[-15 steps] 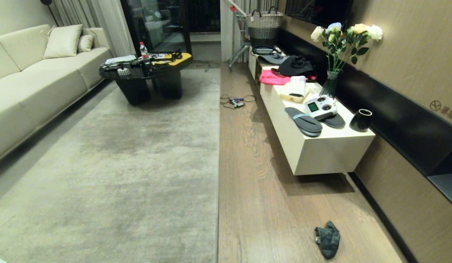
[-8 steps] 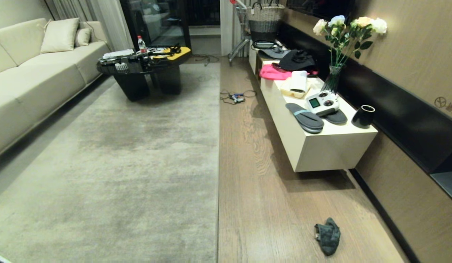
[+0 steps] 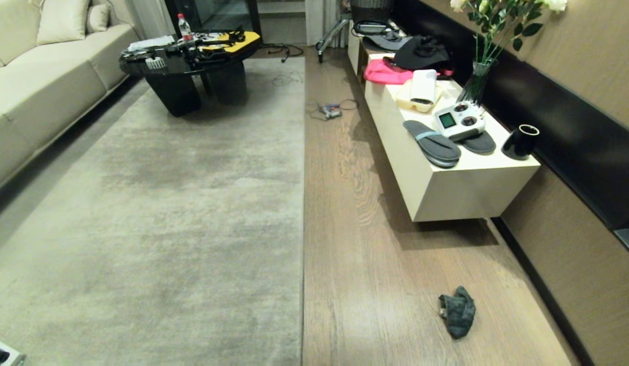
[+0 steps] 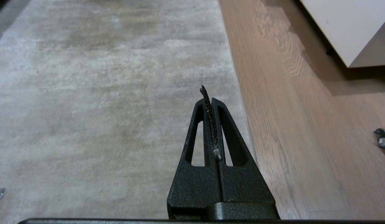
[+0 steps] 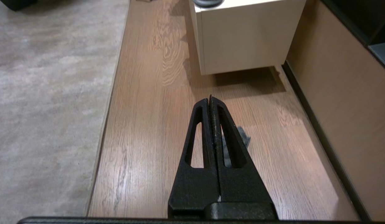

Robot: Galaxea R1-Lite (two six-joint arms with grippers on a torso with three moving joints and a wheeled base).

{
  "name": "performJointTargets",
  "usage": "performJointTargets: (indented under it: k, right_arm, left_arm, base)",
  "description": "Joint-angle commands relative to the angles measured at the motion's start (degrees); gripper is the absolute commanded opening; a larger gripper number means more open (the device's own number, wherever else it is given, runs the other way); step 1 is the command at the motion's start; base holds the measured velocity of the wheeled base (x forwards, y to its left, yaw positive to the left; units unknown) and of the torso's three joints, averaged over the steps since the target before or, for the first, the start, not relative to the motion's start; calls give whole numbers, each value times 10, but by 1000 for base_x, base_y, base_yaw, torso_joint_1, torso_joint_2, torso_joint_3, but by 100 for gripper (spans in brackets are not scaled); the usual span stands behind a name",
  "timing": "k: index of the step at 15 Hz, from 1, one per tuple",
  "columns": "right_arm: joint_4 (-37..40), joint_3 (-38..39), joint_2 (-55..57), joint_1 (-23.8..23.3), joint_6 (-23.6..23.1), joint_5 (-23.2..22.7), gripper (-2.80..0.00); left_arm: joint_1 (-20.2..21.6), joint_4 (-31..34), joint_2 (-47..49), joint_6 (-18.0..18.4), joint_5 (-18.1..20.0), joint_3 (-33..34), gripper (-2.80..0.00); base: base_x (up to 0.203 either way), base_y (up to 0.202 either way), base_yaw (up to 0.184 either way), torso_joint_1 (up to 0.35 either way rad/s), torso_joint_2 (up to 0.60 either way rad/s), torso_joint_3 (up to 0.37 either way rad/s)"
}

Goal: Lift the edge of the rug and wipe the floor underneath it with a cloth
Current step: Pick up the rag

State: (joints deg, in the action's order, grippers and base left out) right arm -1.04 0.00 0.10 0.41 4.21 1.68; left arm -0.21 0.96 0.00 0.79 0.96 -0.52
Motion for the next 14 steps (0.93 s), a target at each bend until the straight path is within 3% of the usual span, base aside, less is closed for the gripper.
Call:
performJointTargets:
  k: [1,14]
  right_arm:
    - [0,0,0,0,0,1,-280]
    - [0,0,0,0,0,1,-280]
  left_arm:
    - [0,0,1,0,0,0,-280]
    - [0,-1,1,-7,-5,0,-280]
  base:
    - [0,0,0,9,2,-195]
    - [0,0,0,4,3,-197]
